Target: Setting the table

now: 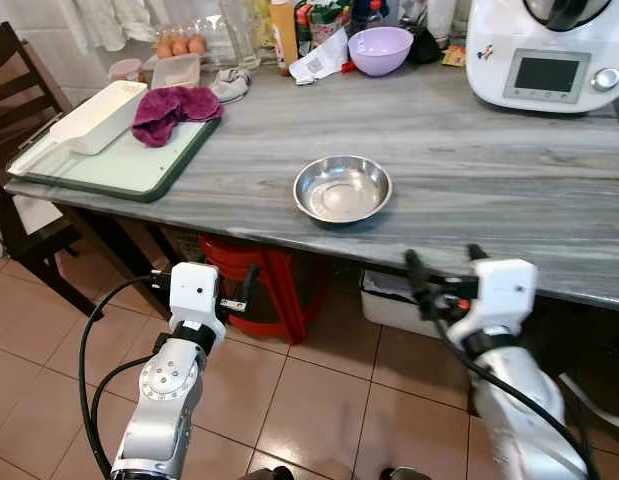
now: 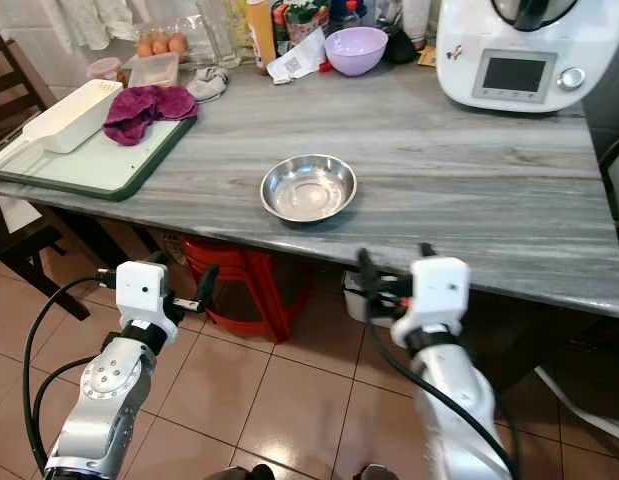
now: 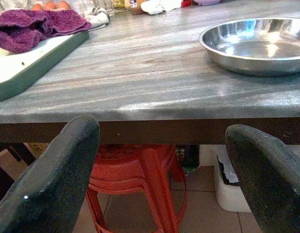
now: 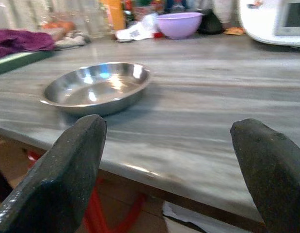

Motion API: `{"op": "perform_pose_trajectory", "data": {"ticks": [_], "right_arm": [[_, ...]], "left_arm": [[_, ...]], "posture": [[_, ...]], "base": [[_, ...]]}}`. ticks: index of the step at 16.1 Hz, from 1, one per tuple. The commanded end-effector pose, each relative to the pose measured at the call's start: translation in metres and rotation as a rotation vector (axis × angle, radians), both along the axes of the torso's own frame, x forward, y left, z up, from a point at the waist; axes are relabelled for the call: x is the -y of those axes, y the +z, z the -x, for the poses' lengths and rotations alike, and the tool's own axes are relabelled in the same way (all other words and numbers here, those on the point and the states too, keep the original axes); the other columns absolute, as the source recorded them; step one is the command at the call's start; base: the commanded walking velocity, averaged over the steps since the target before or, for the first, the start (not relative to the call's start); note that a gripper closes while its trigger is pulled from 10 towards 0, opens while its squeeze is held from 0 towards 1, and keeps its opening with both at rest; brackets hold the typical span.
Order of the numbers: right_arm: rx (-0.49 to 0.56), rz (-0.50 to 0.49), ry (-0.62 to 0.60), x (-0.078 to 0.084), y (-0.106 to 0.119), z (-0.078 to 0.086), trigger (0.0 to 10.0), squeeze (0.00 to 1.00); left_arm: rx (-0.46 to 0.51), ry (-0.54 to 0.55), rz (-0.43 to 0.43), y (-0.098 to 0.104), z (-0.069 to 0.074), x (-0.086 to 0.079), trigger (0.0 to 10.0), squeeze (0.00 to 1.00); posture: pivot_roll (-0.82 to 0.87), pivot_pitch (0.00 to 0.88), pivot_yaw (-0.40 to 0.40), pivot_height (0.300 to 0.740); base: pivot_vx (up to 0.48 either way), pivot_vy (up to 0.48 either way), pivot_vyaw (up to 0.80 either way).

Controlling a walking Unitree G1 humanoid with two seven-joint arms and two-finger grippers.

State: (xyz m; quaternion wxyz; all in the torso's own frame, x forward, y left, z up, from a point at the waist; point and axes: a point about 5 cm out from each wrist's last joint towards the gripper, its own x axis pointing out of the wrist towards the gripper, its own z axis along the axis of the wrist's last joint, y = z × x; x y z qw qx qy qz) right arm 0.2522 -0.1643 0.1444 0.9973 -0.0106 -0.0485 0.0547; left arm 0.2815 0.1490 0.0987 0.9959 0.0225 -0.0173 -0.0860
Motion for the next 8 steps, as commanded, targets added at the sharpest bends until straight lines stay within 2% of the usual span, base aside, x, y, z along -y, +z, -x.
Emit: {"op": "perform_pose_trajectory", "data": {"ticks": [1, 4, 8], "right_arm": [[-0.03, 0.007, -0.028, 0.006, -0.002, 0.005, 10.0, 0.0], [-0.064, 0.006, -0.044, 0.011, -0.004, 0.005, 10.0, 0.0], [-0.07, -0.002, -0.019, 0.003, -0.005, -0.005, 10.0, 0.0]], "left_arm": [[-0.024, 0.033, -0.011, -0.007, 0.003, -0.009, 10.0, 0.0], [-0.027, 0.061, -0.032, -0.009, 0.004, -0.009, 10.0, 0.0], [-0.023, 0.1, -0.082, -0.008, -0.001, -0.012, 10.0, 0.0]], "posture": [[-0.18, 0.104, 0.123, 0.74], [-0.17, 0.105, 0.118, 0.74], [-0.16, 0.099, 0.113, 0.74]], "base": [[0.0, 0.0, 0.0], [0.0, 0.0, -0.78], [0.0, 0.0, -0.78]]}}
